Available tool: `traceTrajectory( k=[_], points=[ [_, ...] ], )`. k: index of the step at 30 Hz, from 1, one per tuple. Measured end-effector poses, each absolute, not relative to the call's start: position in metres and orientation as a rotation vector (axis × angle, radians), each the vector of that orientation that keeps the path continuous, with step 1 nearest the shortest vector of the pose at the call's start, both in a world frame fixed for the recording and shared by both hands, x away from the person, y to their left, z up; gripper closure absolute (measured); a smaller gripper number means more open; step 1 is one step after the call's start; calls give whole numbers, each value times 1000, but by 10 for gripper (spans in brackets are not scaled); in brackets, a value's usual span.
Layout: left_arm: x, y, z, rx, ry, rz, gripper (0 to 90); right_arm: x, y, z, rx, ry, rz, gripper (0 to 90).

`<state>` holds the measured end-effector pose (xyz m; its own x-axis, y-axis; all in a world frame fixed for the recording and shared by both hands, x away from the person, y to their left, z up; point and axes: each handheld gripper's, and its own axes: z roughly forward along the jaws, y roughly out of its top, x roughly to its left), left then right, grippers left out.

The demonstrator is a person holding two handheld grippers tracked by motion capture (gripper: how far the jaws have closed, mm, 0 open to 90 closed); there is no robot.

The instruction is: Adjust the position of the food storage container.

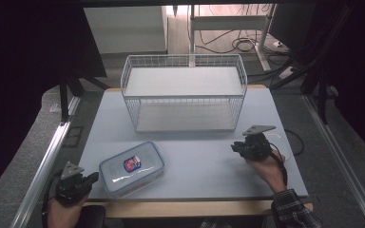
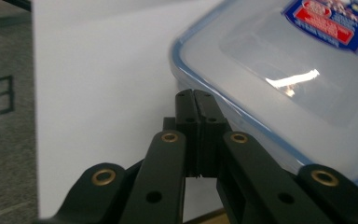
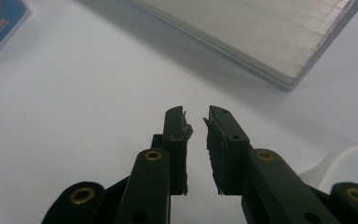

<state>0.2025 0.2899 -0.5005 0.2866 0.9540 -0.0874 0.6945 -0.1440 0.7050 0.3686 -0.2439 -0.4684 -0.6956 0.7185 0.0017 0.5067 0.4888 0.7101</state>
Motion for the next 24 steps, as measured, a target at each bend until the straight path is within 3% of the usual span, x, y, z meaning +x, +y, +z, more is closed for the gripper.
traceTrajectory(
  k=[16, 24],
  points=[
    [222, 273, -502, 1920, 1408, 548, 899, 363, -232, -467, 983, 2478, 1116, 756],
    [245, 254, -503, 1929, 1343, 518, 899, 360, -221, -469, 952, 2523, 1107, 844]
  ],
)
